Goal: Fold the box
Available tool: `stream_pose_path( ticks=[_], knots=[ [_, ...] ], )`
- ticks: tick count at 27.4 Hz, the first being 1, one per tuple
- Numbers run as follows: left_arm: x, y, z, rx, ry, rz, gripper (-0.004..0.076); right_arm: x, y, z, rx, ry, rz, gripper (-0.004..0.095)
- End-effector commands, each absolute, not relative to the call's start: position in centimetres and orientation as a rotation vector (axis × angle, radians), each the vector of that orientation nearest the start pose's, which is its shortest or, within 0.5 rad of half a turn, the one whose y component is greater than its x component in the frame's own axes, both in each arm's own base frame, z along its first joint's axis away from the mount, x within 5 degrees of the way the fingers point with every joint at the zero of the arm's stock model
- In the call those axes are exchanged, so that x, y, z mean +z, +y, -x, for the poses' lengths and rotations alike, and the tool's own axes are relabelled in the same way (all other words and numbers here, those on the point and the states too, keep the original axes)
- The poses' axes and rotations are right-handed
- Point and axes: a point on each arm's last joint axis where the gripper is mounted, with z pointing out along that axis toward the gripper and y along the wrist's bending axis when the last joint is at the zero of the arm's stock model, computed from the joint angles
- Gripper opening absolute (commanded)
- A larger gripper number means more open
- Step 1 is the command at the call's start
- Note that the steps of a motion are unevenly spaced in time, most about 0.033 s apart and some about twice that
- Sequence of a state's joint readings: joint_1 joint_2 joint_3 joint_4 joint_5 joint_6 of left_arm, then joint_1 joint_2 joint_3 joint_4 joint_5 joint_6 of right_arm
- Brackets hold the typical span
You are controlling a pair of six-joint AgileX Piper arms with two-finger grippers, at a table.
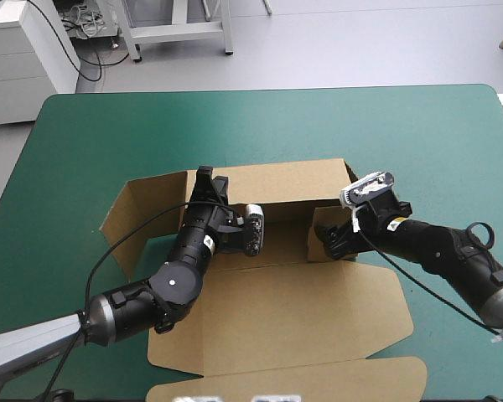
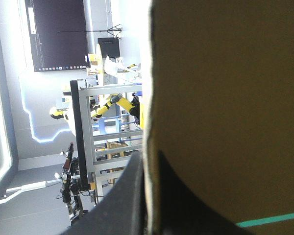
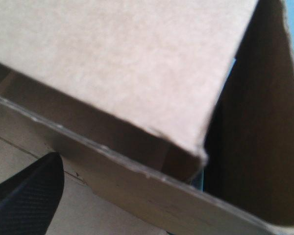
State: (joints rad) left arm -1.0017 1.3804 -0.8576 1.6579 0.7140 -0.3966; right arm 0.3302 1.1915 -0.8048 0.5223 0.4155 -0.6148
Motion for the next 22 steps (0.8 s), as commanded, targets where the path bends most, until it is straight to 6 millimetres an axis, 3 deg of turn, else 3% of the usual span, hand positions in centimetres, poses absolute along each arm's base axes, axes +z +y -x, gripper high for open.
stream_pose_path(
  ticks=[1,5,8,10,14,15,22],
  knots=[
    [32.02,-20.49,-20.21,0.911,1.165,-1.429,-0.0008,30.02,10.33,-22.45,0.338,2.059,0.563,0.0858],
    [32.02,-20.49,-20.21,0.911,1.165,-1.429,-0.0008,29.83,10.78,-22.33,0.356,2.038,0.524,0.0825],
    [32.02,-20.49,-20.21,0.911,1.165,-1.429,-0.0008,30.13,10.66,-22.59,0.363,2.014,0.460,0.0655],
    [32.02,-20.49,-20.21,0.911,1.165,-1.429,-0.0008,30.14,10.65,-22.60,0.362,2.013,0.459,0.0499],
    [32.02,-20.49,-20.21,0.911,1.165,-1.429,-0.0008,30.20,10.63,-22.64,0.341,1.998,0.483,0.0050],
    [32.02,-20.49,-20.21,0.911,1.165,-1.429,-0.0008,30.24,10.61,-22.68,0.339,1.992,0.480,-0.0020],
    [32.02,-20.49,-20.21,0.911,1.165,-1.429,-0.0008,30.45,10.53,-22.83,0.328,1.969,0.464,-0.0021]
  ],
)
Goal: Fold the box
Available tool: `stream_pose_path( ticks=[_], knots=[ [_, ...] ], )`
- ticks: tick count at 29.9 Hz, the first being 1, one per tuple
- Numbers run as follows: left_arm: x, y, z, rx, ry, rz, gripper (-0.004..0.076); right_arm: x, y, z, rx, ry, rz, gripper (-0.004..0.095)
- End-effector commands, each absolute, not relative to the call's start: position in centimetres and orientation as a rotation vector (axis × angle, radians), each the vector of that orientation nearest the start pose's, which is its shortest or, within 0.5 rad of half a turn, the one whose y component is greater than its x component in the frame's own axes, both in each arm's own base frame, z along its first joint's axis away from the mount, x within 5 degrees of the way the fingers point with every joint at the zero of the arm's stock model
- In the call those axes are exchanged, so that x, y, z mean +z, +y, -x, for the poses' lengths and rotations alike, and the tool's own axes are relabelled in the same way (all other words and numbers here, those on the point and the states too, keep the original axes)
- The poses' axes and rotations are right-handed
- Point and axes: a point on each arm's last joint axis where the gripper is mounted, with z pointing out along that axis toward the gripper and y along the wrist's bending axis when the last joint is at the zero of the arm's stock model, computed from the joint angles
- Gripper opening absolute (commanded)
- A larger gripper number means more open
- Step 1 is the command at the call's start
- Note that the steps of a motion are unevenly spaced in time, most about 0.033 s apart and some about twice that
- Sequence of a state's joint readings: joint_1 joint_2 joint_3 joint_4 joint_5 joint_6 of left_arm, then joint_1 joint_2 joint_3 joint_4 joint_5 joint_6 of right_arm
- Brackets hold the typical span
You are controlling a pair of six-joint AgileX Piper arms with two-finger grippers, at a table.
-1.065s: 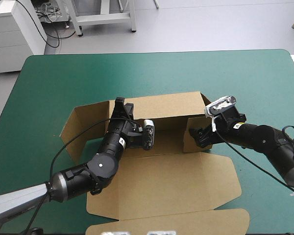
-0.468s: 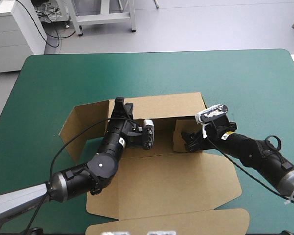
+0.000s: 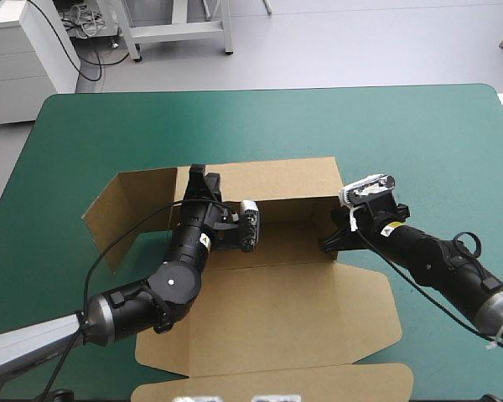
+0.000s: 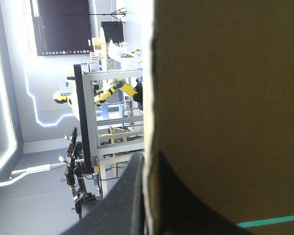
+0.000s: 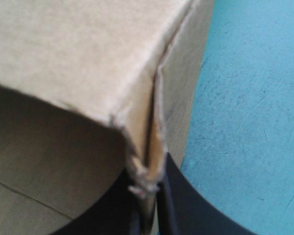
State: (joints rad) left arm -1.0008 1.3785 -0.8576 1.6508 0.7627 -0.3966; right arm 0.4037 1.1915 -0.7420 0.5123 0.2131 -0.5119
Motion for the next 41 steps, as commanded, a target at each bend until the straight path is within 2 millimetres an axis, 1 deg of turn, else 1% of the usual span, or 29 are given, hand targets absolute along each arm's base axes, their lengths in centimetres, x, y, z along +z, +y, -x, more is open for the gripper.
stream_pose_path(
  ticks=[1,2,4,5,10,12,13,19,22,24,27,30,35,38,41],
  knots=[
    [32.0,-20.5,-20.2,0.911,1.165,-1.429,-0.0001,30.5,10.5,-22.8,0.328,1.968,0.463,-0.0021],
    [32.0,-20.5,-20.2,0.909,1.164,-1.430,0.0011,30.5,10.5,-22.8,0.328,1.968,0.463,-0.0021],
    [32.0,-20.6,-20.2,0.892,1.162,-1.433,0.0078,30.5,10.5,-22.8,0.328,1.968,0.463,-0.0021],
    [32.0,-20.7,-20.2,0.888,1.160,-1.436,0.0132,30.5,10.5,-22.8,0.328,1.968,0.463,-0.0021],
    [32.0,-20.6,-20.2,0.873,1.179,-1.414,0.0470,30.5,10.5,-22.9,0.325,1.961,0.458,-0.0020],
    [32.0,-20.6,-20.2,0.875,1.182,-1.411,0.0549,30.6,10.5,-23.0,0.319,1.949,0.450,-0.0020],
    [32.0,-20.6,-20.2,0.880,1.181,-1.412,0.0567,30.7,10.4,-23.0,0.316,1.941,0.445,-0.0020],
    [32.0,-20.5,-20.2,0.895,1.182,-1.408,0.0565,31.3,10.2,-23.4,0.291,1.879,0.400,-0.0020],
    [32.2,-20.8,-19.6,0.918,1.170,-1.402,0.0565,31.7,9.9,-23.7,0.260,1.823,0.369,-0.0019],
    [32.3,-21.1,-19.1,0.932,1.152,-1.408,0.0565,32.0,9.8,-24.3,0.235,1.798,0.358,-0.0019],
    [32.3,-21.7,-18.4,0.921,1.123,-1.425,0.0565,31.9,9.8,-25.7,0.222,1.827,0.357,-0.0020],
    [32.3,-22.1,-17.9,0.908,1.105,-1.433,0.0565,31.7,9.8,-27.6,0.204,1.852,0.342,-0.0020],
    [32.3,-22.2,-17.6,0.910,1.100,-1.431,0.0565,32.5,9.7,-30.6,0.183,1.848,0.316,-0.0020],
    [32.3,-22.2,-17.6,0.910,1.100,-1.431,0.0565,32.9,9.6,-31.9,0.178,1.847,0.306,-0.0020],
    [32.3,-22.2,-17.6,0.908,1.099,-1.432,0.0564,33.2,9.9,-32.7,0.177,1.838,0.306,-0.0020]
  ],
)
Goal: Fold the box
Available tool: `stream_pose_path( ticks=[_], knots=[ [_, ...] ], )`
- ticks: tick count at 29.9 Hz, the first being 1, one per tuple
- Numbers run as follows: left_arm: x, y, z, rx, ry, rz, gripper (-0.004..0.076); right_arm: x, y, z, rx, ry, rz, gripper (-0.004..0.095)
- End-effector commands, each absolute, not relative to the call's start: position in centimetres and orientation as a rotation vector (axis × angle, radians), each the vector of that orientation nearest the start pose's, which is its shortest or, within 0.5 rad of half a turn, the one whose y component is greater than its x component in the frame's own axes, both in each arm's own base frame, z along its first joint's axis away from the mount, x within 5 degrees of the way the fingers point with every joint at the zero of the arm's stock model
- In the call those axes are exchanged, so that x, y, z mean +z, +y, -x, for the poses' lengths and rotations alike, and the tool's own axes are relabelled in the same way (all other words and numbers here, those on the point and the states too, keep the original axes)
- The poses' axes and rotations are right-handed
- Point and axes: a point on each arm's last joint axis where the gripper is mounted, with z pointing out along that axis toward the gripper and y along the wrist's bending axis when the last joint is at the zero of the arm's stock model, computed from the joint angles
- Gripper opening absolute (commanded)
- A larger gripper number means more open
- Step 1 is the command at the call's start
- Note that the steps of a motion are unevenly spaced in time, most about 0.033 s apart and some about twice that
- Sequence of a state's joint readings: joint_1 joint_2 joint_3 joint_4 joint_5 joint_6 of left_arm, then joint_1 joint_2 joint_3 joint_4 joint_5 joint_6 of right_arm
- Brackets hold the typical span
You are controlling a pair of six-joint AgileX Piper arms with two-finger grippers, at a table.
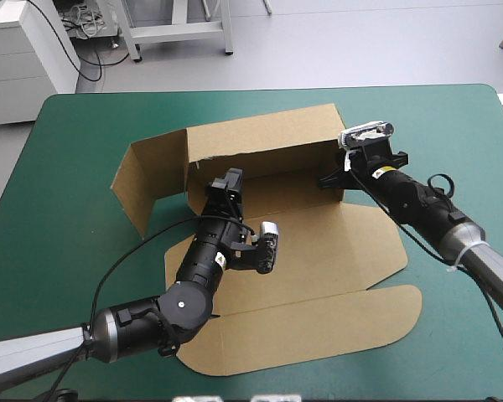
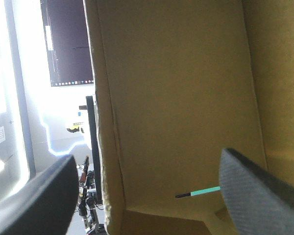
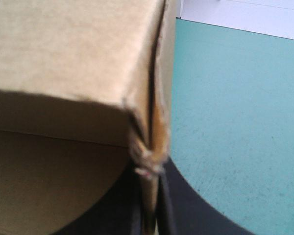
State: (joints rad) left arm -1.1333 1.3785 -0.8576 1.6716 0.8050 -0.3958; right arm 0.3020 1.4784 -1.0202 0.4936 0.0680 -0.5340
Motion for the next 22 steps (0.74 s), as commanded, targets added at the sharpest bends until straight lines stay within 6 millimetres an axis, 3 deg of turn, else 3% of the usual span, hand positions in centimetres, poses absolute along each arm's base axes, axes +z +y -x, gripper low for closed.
stream_pose_path(
  ticks=[1,3,4,7,14,17,22],
  knots=[
    [32.3,-22.3,-17.6,0.901,1.101,-1.435,0.0558,33.2,9.9,-32.8,0.177,1.836,0.306,-0.0020],
    [32.2,-22.3,-17.6,0.887,1.106,-1.442,0.0474,33.2,9.9,-33.0,0.177,1.836,0.306,-0.0020],
    [32.1,-22.3,-17.6,0.881,1.113,-1.443,0.0385,33.2,9.9,-33.0,0.177,1.836,0.306,-0.0020],
    [32.0,-22.3,-17.6,0.867,1.140,-1.443,-0.0012,33.2,9.9,-33.0,0.177,1.836,0.306,-0.0020],
    [33.3,-22.0,-18.4,0.810,1.295,-1.534,0.0015,33.2,10.0,-33.0,0.179,1.840,0.309,-0.0020],
    [35.4,-21.7,-19.1,0.614,1.479,-1.563,0.0015,33.1,10.0,-33.0,0.181,1.846,0.312,-0.0020],
    [41.8,-19.6,-20.7,0.255,1.707,-1.502,0.0015,33.1,10.0,-32.9,0.183,1.851,0.315,-0.0020]
  ],
)
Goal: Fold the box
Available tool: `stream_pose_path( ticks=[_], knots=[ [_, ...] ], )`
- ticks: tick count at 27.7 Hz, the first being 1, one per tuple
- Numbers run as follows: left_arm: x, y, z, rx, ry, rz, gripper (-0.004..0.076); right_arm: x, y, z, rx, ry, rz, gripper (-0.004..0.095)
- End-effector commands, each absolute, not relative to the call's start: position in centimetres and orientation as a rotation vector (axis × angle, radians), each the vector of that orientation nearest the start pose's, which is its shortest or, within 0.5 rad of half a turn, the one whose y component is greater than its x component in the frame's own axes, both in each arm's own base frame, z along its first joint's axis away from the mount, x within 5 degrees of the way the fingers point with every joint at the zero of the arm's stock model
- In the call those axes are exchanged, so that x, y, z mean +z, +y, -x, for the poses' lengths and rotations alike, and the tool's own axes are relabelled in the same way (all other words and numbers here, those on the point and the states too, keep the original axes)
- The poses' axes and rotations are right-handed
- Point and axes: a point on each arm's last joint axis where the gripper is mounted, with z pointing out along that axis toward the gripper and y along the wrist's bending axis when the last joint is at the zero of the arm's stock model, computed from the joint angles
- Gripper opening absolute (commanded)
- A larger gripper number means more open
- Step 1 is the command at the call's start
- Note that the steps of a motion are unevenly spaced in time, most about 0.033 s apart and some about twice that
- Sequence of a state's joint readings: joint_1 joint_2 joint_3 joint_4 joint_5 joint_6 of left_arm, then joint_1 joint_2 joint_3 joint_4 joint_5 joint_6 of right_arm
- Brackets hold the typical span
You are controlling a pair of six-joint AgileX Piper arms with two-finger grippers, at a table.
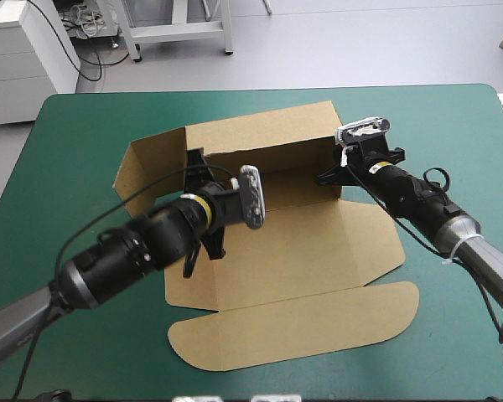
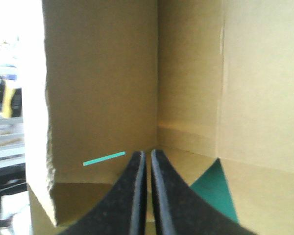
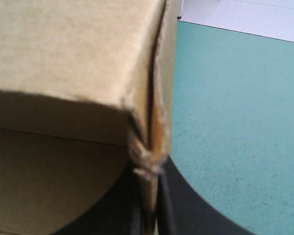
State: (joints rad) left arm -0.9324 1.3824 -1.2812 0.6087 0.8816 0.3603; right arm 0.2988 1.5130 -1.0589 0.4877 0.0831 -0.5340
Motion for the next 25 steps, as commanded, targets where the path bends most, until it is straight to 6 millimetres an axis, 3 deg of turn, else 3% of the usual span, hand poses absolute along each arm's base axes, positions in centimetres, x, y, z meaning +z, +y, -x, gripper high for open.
stream_pose_path(
  ticks=[1,7,13,17,18,19,22,23,25],
  knots=[
    [43.2,-18.6,-21.1,0.207,1.747,-1.447,0.0013,33.1,10.0,-32.9,0.184,1.853,0.316,-0.0020],
    [48.6,-12.0,-24.1,-0.013,1.916,-0.988,0.0012,33.0,10.1,-32.9,0.190,1.865,0.323,-0.0021],
    [48.9,-2.3,-26.8,-0.267,2.093,-0.322,0.0011,32.9,10.1,-32.9,0.192,1.870,0.326,-0.0020],
    [47.4,4.1,-26.8,-0.389,2.108,0.042,0.0011,32.9,10.1,-32.9,0.192,1.872,0.327,-0.0021],
    [46.0,6.7,-26.5,-0.452,2.116,0.187,0.0011,32.9,10.1,-32.9,0.192,1.872,0.327,-0.0021],
    [45.1,8.0,-26.3,-0.478,2.121,0.263,0.0011,32.9,10.1,-32.9,0.192,1.872,0.327,-0.0021],
    [42.1,11.0,-25.5,-0.523,2.132,0.459,0.0011,32.9,10.1,-32.8,0.195,1.875,0.327,-0.0021],
    [40.1,12.0,-25.2,-0.561,2.128,0.562,0.0008,32.8,10.1,-32.8,0.197,1.878,0.329,-0.0021],
    [38.0,12.7,-25.2,-0.584,2.115,0.659,0.0007,32.8,10.1,-32.8,0.199,1.885,0.332,-0.0021]
  ],
)
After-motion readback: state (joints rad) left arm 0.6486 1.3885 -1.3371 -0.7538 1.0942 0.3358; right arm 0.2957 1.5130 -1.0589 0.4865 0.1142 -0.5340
